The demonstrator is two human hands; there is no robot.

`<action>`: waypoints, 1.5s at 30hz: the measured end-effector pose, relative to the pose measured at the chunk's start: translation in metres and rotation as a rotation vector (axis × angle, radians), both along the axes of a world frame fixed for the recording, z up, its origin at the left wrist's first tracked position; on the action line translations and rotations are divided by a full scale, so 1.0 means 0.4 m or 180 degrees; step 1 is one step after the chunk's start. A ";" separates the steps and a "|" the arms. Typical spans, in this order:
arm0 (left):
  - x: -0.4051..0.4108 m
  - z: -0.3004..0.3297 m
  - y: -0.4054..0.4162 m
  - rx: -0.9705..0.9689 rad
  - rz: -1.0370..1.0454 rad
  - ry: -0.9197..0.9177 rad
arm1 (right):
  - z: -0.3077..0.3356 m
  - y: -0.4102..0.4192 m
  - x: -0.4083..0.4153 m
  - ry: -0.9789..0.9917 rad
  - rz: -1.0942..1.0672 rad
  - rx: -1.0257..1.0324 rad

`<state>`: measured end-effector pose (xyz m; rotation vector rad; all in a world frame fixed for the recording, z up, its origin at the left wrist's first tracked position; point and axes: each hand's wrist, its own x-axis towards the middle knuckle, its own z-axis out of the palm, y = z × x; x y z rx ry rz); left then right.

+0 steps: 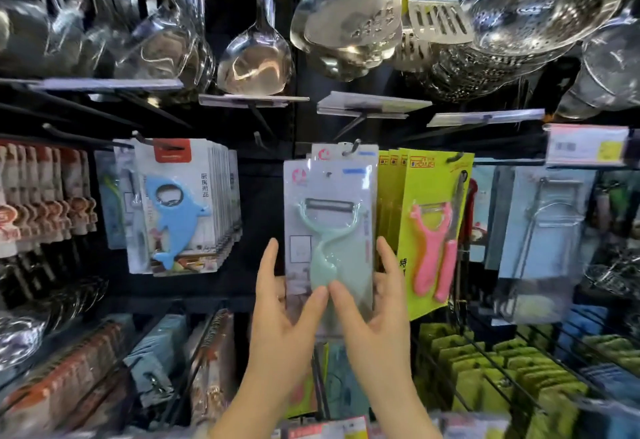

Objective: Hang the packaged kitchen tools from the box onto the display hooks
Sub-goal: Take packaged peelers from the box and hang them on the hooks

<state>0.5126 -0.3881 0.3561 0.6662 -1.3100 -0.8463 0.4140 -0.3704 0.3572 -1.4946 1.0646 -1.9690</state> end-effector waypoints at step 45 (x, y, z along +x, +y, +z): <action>-0.046 -0.081 -0.092 0.0714 0.0191 -0.3526 | -0.059 -0.076 -0.057 0.2505 -0.1289 0.1521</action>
